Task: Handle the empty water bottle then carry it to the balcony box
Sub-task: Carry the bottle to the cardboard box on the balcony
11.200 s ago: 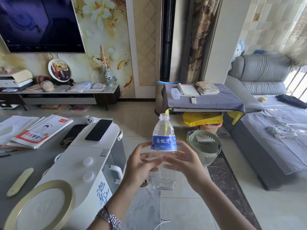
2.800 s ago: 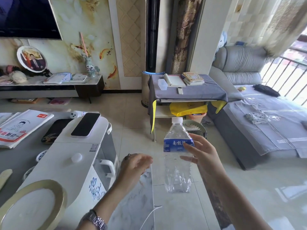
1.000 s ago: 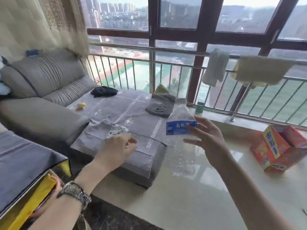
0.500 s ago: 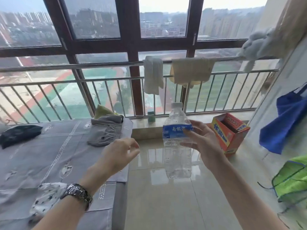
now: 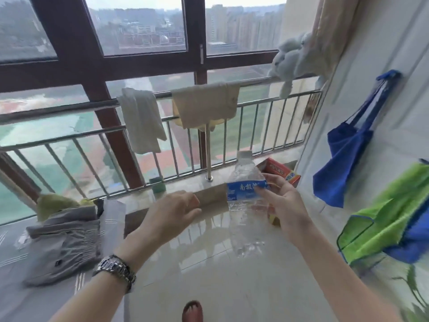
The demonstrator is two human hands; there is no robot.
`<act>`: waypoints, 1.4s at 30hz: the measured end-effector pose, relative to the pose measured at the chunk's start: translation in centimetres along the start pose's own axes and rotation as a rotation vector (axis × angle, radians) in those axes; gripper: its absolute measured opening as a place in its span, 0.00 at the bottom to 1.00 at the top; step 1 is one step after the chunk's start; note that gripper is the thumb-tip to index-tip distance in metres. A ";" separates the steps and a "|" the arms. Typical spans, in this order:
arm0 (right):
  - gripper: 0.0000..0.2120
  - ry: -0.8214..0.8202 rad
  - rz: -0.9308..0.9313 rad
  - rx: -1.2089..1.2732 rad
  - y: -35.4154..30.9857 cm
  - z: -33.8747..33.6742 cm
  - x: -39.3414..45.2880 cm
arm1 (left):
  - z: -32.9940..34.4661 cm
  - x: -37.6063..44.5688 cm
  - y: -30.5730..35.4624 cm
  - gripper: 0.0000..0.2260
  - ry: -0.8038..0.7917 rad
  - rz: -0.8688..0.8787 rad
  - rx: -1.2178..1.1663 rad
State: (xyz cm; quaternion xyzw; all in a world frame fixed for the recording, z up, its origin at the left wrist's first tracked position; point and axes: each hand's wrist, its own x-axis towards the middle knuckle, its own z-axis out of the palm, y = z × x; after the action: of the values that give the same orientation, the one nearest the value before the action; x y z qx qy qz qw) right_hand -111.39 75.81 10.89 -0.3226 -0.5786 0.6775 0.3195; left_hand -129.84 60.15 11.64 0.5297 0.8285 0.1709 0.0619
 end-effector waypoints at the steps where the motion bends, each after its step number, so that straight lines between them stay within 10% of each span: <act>1: 0.17 0.026 0.006 0.007 0.1 -0.2 1.7 | 0.4 2.1 -0.3 0.11 -0.009 0.018 0.004; 22: 0.11 0.579 0.058 0.091 2.8 -12.0 34.5 | 10.8 43.0 1.4 0.13 -0.341 0.316 0.050; 42: 0.09 0.508 0.382 -0.133 12.9 -31.1 65.5 | 30.6 72.3 7.7 0.12 -0.609 0.110 0.007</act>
State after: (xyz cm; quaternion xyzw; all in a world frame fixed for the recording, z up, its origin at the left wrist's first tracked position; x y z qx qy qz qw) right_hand -125.56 144.99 -10.06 -0.6044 -0.4523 0.5836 0.2991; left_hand -145.80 134.70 -8.56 0.6007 0.7426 0.0045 0.2962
